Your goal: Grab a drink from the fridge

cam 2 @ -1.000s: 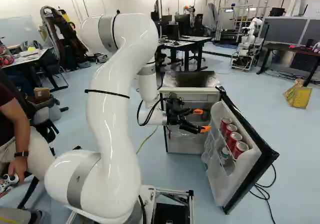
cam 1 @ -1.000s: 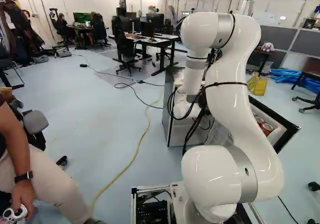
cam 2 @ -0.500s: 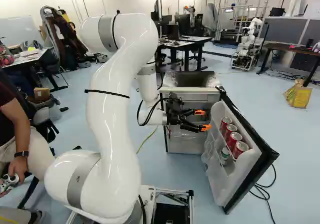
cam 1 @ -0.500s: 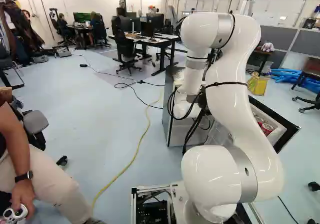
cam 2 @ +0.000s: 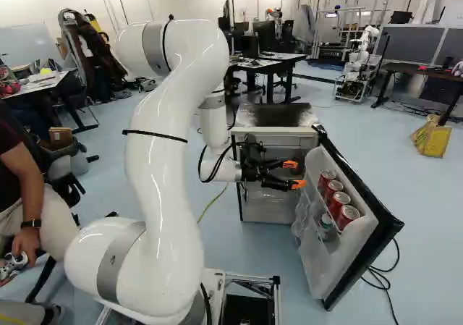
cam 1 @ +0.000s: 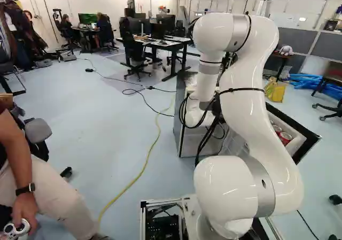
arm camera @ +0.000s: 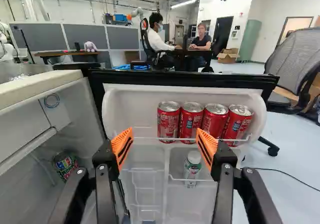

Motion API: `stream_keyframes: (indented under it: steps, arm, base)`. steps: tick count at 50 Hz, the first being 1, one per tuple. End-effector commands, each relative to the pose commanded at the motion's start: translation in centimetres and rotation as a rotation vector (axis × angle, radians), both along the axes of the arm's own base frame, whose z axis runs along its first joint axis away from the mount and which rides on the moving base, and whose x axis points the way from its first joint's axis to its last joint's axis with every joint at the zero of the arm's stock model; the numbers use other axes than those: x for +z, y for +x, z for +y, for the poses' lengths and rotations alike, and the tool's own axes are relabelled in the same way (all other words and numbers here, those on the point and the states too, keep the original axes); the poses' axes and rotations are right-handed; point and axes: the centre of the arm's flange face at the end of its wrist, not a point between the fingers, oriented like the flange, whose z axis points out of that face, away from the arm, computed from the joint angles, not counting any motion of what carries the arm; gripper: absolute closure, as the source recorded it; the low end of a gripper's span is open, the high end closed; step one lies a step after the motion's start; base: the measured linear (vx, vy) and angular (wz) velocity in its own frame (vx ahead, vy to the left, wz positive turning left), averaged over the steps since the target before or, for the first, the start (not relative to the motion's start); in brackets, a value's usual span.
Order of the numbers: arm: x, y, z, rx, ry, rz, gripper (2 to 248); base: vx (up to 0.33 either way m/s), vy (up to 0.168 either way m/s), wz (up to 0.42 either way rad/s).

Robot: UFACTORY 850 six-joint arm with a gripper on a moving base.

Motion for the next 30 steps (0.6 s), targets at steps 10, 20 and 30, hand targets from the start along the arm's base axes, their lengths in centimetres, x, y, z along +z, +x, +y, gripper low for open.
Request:
stream_keyframes:
  steps: [10,20,30]
  arm:
    - [0.0,0.0,0.0,0.0,0.0,0.0,68]
    - [0.0,0.0,0.0,0.0,0.0,0.0,86]
    - [-0.01,0.0,0.0,0.0,0.001,0.0,84]
  base:
    - [0.0,0.0,0.0]
    - [0.0,0.0,0.0]
    - [0.0,0.0,0.0]
